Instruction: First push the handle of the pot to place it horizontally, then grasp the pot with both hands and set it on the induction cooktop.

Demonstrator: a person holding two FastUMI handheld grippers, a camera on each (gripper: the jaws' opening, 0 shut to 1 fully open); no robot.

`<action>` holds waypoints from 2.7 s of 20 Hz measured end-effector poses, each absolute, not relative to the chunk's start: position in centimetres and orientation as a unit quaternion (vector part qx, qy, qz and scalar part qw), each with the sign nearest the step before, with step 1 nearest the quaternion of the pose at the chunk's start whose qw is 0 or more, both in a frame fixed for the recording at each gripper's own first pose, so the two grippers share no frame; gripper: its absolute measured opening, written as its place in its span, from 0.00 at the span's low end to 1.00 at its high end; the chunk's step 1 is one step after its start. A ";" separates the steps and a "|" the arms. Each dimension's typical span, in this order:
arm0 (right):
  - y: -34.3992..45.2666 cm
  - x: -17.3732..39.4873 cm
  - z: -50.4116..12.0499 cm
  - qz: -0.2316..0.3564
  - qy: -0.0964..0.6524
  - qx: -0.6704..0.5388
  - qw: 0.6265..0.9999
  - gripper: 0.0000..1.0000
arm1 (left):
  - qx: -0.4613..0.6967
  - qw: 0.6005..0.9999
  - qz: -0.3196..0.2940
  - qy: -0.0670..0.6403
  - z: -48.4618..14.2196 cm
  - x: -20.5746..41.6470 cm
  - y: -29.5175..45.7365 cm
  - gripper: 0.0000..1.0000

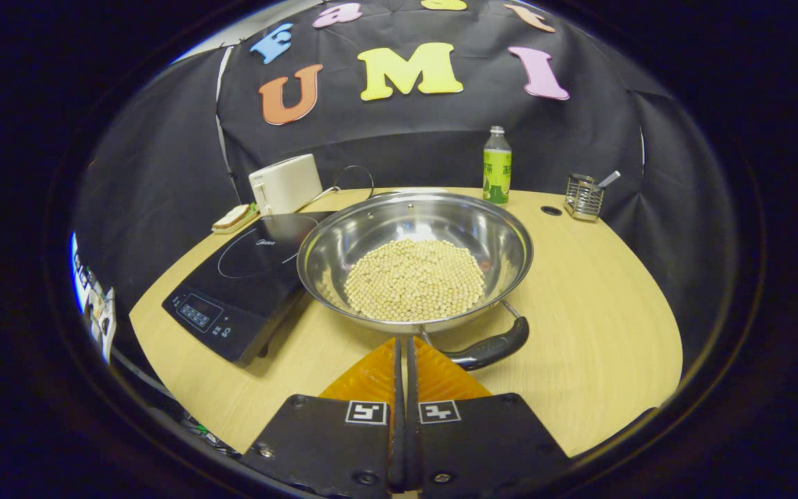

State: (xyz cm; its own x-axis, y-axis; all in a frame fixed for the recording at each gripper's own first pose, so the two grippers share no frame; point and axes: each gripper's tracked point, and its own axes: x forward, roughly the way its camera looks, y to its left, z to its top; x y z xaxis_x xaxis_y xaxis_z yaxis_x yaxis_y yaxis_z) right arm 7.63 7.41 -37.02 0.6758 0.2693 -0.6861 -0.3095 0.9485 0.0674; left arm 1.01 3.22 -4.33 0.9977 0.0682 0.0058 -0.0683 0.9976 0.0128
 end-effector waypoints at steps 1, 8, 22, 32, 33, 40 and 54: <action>7.3 7.7 -37.0 0.158 0.371 -0.027 0.915 0.04 | 0.007 0.999 0.034 -0.003 -4.2 1.0 3.3 0.95; 5.6 8.6 -37.0 0.158 0.376 -0.041 0.912 0.00 | -0.014 0.999 0.038 -0.003 -4.0 2.5 3.4 0.95; 1.0 13.1 -37.1 0.142 0.395 -0.088 0.904 0.04 | -0.014 1.000 0.028 -0.004 -2.6 8.5 1.3 0.95; -2.2 17.7 -37.9 0.112 0.402 -0.101 0.903 0.04 | -0.026 0.999 0.019 0.030 -5.2 15.0 -0.5 0.95; -2.6 18.3 -38.1 0.108 0.404 -0.102 0.902 0.04 | -0.026 0.999 0.018 0.034 -5.5 15.4 -0.6 0.95; -5.1 21.6 -38.5 0.078 0.407 -0.116 0.902 0.04 | -0.020 0.998 0.013 0.058 -7.2 17.4 -1.4 0.95; -7.5 24.5 -33.1 0.041 0.332 -0.092 0.938 0.04 | -0.018 0.994 -0.007 0.104 -10.5 18.3 -3.9 0.96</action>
